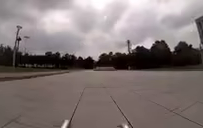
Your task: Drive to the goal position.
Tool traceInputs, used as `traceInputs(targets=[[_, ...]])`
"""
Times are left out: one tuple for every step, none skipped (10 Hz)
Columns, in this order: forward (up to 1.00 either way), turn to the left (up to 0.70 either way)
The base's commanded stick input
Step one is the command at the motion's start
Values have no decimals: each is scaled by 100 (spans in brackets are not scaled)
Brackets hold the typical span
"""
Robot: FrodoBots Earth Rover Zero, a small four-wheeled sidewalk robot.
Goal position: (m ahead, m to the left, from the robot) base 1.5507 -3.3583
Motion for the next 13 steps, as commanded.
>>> traceInputs(targets=[[100,-4],[100,-12],[100,-12],[100,-3],[100,0],[100,-8],[100,-5],[100,0],[100,0],[100,0],[100,0],[100,0],[100,0]])
